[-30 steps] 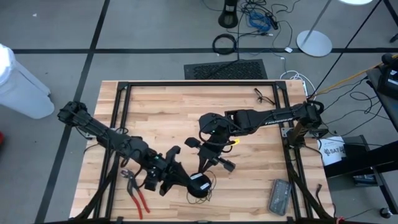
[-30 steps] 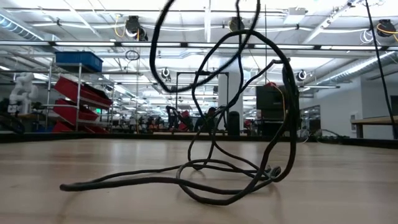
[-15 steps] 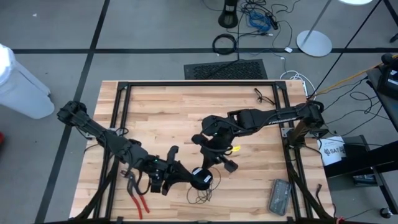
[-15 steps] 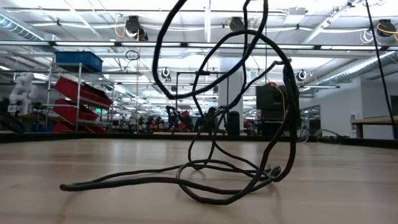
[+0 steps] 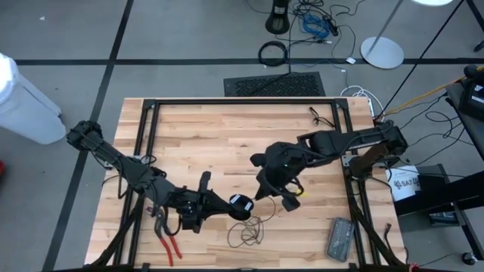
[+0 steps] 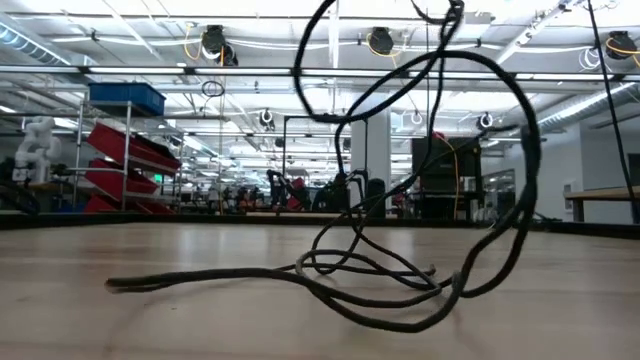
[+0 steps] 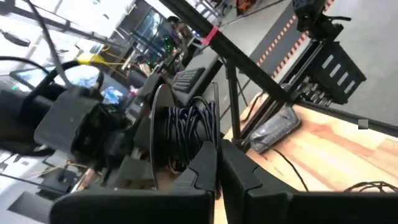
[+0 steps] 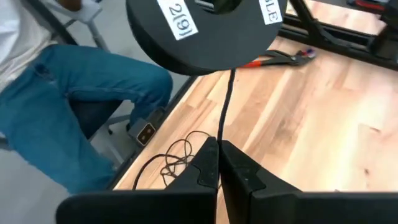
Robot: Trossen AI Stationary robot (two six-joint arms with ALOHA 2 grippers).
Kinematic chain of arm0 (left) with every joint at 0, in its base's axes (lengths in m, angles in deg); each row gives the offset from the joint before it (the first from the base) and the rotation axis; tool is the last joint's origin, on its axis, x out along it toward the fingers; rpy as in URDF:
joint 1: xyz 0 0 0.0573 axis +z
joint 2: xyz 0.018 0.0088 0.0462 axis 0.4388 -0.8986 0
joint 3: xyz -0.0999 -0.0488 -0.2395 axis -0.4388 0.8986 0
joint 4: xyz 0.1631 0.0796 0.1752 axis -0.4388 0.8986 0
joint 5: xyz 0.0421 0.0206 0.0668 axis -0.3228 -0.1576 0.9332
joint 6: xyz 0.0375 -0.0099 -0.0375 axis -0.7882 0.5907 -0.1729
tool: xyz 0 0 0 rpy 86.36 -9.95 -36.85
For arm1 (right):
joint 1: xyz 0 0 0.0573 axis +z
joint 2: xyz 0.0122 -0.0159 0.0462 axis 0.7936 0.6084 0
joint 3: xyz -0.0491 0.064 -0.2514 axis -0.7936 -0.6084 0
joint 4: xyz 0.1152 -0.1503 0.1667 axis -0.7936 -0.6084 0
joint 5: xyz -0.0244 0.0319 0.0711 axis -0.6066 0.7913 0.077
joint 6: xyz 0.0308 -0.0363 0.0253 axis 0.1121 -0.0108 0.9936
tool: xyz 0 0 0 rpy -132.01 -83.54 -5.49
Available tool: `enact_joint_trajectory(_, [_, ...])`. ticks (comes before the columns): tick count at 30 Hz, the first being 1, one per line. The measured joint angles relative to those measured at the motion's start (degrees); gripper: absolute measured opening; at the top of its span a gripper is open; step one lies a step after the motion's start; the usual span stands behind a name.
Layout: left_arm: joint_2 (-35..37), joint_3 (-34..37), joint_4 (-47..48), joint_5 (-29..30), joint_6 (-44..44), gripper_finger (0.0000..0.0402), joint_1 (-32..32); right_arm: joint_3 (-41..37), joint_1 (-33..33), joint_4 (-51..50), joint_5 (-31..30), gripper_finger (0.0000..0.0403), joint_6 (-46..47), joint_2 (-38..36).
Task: Coil cords
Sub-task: Coil the black wire onto the black spool
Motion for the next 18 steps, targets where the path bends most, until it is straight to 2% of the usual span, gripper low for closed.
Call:
enact_joint_trajectory(4, [0.00, 0.02, 1.49, 1.60, 0.51, 0.0008, 0.00, 0.00, 2.59, -1.23, -5.13, 0.0000, 4.81, -0.96])
enact_joint_trajectory(9, [0.00, 0.02, 3.52, 6.47, 1.91, 0.0008, 0.02, 0.02, 6.08, -3.54, -13.33, 0.0000, 11.37, -1.32])
enact_joint_trajectory(18, [-0.04, 0.02, 10.87, 9.39, 8.85, 0.0008, 0.84, 0.02, 10.78, -6.41, -20.34, 0.0006, 24.03, -1.32])
